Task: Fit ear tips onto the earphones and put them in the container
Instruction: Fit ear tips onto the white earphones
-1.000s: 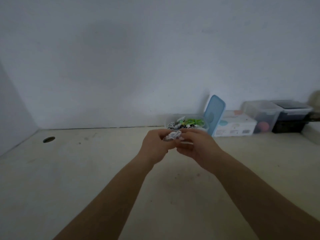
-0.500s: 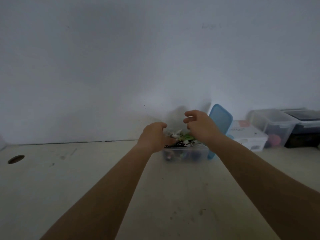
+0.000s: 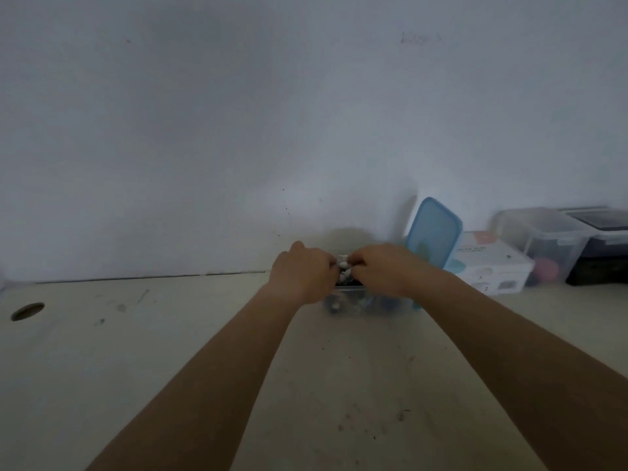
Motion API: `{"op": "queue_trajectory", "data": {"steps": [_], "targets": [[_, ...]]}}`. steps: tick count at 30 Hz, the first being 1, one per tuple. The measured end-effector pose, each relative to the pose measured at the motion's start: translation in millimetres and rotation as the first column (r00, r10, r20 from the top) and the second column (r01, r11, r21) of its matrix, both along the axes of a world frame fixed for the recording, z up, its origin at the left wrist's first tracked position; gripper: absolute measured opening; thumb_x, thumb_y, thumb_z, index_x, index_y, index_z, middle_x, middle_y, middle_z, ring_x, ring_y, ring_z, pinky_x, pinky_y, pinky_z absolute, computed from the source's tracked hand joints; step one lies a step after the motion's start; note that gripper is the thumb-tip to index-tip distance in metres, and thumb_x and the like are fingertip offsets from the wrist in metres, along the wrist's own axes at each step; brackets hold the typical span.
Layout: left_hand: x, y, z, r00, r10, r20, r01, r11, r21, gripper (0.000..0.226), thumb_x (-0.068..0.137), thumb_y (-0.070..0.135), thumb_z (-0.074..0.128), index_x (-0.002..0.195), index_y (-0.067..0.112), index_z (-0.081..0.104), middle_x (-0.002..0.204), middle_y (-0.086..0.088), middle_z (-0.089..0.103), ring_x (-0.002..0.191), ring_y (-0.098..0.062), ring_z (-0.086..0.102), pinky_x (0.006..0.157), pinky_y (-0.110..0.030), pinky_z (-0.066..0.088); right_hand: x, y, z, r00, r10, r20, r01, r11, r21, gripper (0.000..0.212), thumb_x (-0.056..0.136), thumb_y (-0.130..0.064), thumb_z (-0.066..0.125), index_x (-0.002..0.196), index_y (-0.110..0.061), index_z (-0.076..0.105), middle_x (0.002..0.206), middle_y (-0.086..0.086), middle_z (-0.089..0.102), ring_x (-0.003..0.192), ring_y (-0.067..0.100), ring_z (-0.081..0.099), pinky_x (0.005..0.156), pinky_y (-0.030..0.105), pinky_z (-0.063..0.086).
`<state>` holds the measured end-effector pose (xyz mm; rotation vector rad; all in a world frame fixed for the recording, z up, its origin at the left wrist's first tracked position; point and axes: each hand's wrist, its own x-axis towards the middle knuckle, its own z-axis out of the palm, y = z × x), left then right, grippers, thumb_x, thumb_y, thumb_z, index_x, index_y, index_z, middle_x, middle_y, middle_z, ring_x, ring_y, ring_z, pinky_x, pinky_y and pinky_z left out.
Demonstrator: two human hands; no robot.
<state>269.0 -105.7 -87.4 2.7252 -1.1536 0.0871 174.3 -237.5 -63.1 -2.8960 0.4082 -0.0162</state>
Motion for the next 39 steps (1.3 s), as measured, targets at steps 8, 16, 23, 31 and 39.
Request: {"op": "queue_trajectory", "data": {"steps": [8,16,23,31,39], "targets": [[-1.5,-3.8,-7.7,0.998,-0.030,0.059,0.035,0.995,-0.092,0.035,0.102,0.030,0.037,0.120,0.020,0.064,0.128,-0.007,0.053,0.117,-0.030,0.043,0.095,-0.043,0.045,-10.8,-3.6,-0.2,0.998,0.040,0.054,-0.046,0.990,0.131,0.030,0.097,-0.027,0.046,0.117,-0.022,0.067,0.116,0.005,0.067,0.099,0.024,0.062,0.092,0.040,0.051],[-22.2,10.3,-7.7,0.999,-0.033,0.018,0.037,0.950,-0.311,0.032,0.100,0.026,0.046,0.126,0.019,0.063,0.134,-0.006,0.056,0.117,-0.031,0.052,0.096,-0.045,0.048,-61.4,-12.5,17.7,0.716,-0.142,0.684,0.005,0.980,0.198,0.027,0.092,-0.011,0.056,0.114,-0.021,0.068,0.119,-0.002,0.060,0.106,0.013,0.056,0.092,0.027,0.045],[-43.9,10.9,-7.0,0.982,0.043,-0.181,-0.108,0.923,-0.369,0.043,0.098,0.024,0.049,0.139,0.013,0.049,0.142,-0.007,0.044,0.129,-0.029,0.046,0.104,-0.038,0.040,-79.3,-34.8,9.4,0.552,-0.475,0.685,0.303,0.880,0.366,0.062,0.083,-0.014,0.070,0.138,-0.010,0.043,0.128,0.014,0.049,0.111,0.028,0.050,0.090,0.040,0.048],[-49.7,18.0,-3.9,0.950,0.105,-0.293,-0.233,0.865,-0.445,0.057,0.094,0.035,0.063,0.143,0.013,0.043,0.143,-0.008,0.051,0.129,-0.025,0.049,0.104,-0.036,0.040,-74.9,-28.6,-2.8,0.796,-0.338,0.501,0.203,0.931,0.304,0.023,0.088,-0.006,0.062,0.108,-0.007,0.072,0.104,0.009,0.074,0.085,0.022,0.066,0.074,0.026,0.052],[-41.6,28.0,-7.0,0.901,0.025,-0.434,-0.275,0.806,-0.525,0.067,0.090,0.029,0.070,0.146,0.014,0.036,0.142,-0.007,0.052,0.124,-0.026,0.055,0.104,-0.041,0.045,-66.2,-6.0,-1.0,0.689,-0.059,0.723,0.088,0.996,-0.003,0.015,0.094,-0.016,0.059,0.103,-0.014,0.072,0.087,0.004,0.072,0.078,0.024,0.064,0.070,0.040,0.055]]}}
